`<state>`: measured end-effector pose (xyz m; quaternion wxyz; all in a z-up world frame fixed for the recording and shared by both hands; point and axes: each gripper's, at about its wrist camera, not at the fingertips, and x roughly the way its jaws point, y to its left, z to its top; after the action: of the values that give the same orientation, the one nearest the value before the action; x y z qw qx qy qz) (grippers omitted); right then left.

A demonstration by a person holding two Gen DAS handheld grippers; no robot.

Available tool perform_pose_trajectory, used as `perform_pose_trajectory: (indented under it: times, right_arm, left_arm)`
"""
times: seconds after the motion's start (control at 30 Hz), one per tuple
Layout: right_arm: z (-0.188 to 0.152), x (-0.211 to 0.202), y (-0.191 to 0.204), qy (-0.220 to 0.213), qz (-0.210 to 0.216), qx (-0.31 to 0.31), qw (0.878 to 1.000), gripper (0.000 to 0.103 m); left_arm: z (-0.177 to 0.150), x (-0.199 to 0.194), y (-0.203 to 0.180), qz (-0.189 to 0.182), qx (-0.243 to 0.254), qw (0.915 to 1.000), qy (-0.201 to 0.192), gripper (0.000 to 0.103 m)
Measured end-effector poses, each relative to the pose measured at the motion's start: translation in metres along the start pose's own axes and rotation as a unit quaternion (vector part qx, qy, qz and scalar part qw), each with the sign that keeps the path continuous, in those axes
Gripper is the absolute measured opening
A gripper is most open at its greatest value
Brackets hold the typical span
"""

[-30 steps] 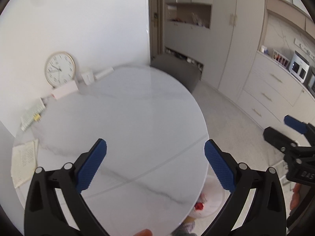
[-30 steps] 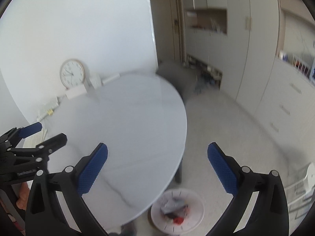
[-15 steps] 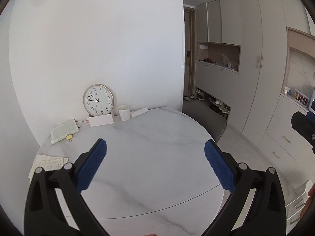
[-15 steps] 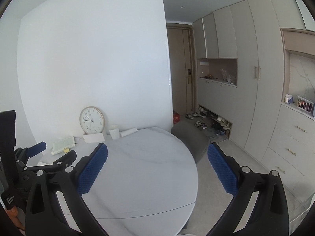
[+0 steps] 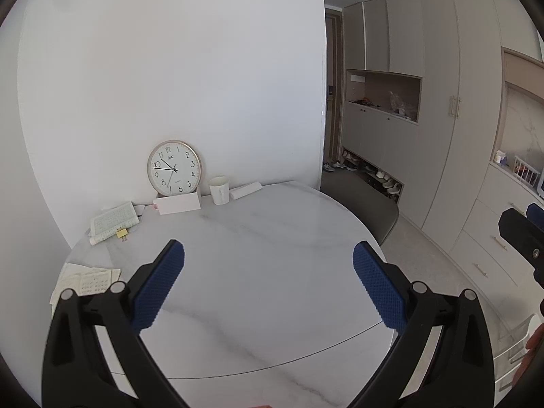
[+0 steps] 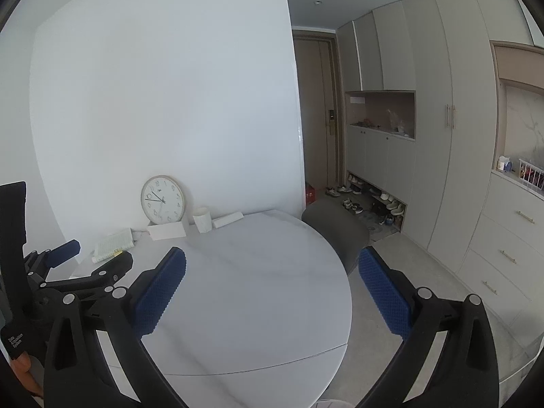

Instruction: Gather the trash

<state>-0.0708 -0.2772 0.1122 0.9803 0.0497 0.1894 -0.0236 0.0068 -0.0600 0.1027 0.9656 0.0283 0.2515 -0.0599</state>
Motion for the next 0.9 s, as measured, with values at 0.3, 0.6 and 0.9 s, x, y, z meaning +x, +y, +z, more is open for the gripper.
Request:
perform_pose_trajectory:
  times: [0.3, 0.6, 0.9]
  right_arm:
    - [-0.0010, 0.0016, -0.0004, 0.004, -0.006, 0.000, 1.000, 0.101]
    - [0.0000, 0.0039, 0.0021, 0.007, -0.006, -0.002, 1.000, 0.101]
    - [0.0012, 0.0047, 0.0024, 0.009, -0.007, -0.001, 1.000, 0.101]
  left_arm:
    - [0.0011, 0.0015, 0.0016, -0.003, 0.000, 1.0000, 0.006, 0.095]
    - [0.0007, 0.0050, 0.0033, -0.006, -0.003, 0.9999, 0.009, 0.095]
    - [0.0006, 0.0074, 0.0045, -0.009, -0.003, 0.9999, 0.012, 0.095]
